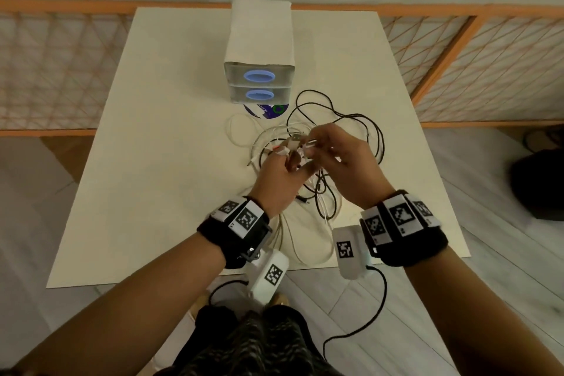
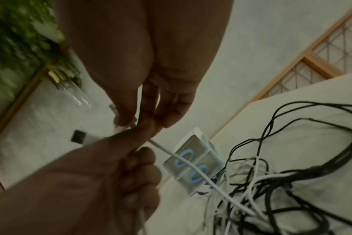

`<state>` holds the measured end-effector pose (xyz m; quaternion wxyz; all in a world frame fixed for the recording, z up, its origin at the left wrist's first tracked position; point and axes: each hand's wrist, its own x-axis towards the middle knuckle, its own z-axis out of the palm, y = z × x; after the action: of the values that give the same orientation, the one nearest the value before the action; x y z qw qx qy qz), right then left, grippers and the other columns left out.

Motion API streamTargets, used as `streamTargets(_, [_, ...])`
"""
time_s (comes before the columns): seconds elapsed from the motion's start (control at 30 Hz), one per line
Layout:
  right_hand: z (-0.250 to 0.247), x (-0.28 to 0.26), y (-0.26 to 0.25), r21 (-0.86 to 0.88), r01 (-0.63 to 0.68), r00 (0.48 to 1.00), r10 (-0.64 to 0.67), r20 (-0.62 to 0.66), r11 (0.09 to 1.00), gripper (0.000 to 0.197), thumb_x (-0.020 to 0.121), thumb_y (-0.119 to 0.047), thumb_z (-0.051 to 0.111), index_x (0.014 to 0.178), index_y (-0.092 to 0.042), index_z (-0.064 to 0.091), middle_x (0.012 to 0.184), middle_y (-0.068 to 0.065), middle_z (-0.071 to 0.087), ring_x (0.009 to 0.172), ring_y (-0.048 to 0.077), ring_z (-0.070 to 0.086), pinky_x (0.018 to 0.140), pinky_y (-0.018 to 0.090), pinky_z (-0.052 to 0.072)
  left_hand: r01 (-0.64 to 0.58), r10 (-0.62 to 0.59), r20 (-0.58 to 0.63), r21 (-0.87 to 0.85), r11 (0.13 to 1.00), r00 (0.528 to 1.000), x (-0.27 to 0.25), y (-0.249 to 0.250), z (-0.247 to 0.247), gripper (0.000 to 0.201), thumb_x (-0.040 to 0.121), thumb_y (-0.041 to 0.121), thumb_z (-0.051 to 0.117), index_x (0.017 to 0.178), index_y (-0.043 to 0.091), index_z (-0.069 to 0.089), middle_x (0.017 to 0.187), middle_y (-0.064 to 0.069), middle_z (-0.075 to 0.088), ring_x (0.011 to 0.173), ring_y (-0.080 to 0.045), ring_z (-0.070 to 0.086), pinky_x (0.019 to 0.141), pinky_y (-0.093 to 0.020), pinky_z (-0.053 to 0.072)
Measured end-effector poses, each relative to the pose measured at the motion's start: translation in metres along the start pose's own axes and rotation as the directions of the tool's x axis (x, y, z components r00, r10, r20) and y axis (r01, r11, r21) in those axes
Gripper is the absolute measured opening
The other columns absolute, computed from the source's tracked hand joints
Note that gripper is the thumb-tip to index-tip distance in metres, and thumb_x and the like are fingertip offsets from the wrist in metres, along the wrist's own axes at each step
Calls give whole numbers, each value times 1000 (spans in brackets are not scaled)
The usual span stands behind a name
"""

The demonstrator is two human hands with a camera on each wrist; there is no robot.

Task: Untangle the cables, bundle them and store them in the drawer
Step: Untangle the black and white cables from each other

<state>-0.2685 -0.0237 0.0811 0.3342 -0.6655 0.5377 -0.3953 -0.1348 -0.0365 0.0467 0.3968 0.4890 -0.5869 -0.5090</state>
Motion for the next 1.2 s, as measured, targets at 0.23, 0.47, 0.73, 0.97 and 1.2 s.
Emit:
streamTargets(0.23, [17, -49, 13, 55, -464, 867, 466, -177, 884, 28, 94, -38, 48, 81, -16, 60, 70, -2, 63, 64, 18, 59, 62, 27, 47, -15, 21, -71, 86, 996, 997, 4, 6, -9, 29, 98, 32, 43, 70, 24, 47, 75, 4, 52, 62, 4, 47, 66, -10, 37])
streamTargets(0.47, [42, -47, 34, 732, -679, 608, 601, 519, 55, 49, 98, -44, 28, 98, -2, 54, 85, 12, 68, 77, 20, 66, 74, 31, 55, 442, -331, 296, -516, 734, 896, -22, -4, -11, 38, 99, 35, 37, 65, 19, 37, 44, 10, 27, 36, -5, 24, 39, -19, 29])
streamTargets(0.73, [19, -14, 20, 380, -815, 557, 772, 307, 438, 39, 99, -31, 34, 75, -8, 54, 56, 3, 42, 43, 12, 40, 45, 19, 36, 720, -647, 392, -62, 691, 654, -57, -32, -29, 54, 92, 53, 42, 55, 14, 48, 44, 4, 33, 34, -6, 19, 35, -12, 12])
streamTargets(0.97, [39, -59, -21, -369, -377, 797, 500, 338, 850, 31, 98, -26, 29, 80, -12, 49, 64, 1, 45, 63, 19, 43, 60, 31, 35, 718, -630, 386, -144, 681, 674, -36, -15, -18, 44, 95, 50, 39, 74, 21, 64, 62, 7, 59, 36, -2, 27, 33, -14, 19])
streamTargets(1.2, [51, -118, 2, -507, -249, 627, 536, 565, 825, 37, 100, -23, 31, 89, -2, 60, 87, 12, 54, 89, 31, 56, 81, 35, 43, 634, -454, 444, -581, 511, 773, -4, -3, -24, 25, 100, 28, 39, 99, 18, 62, 74, 7, 74, 25, -3, 25, 30, -11, 14])
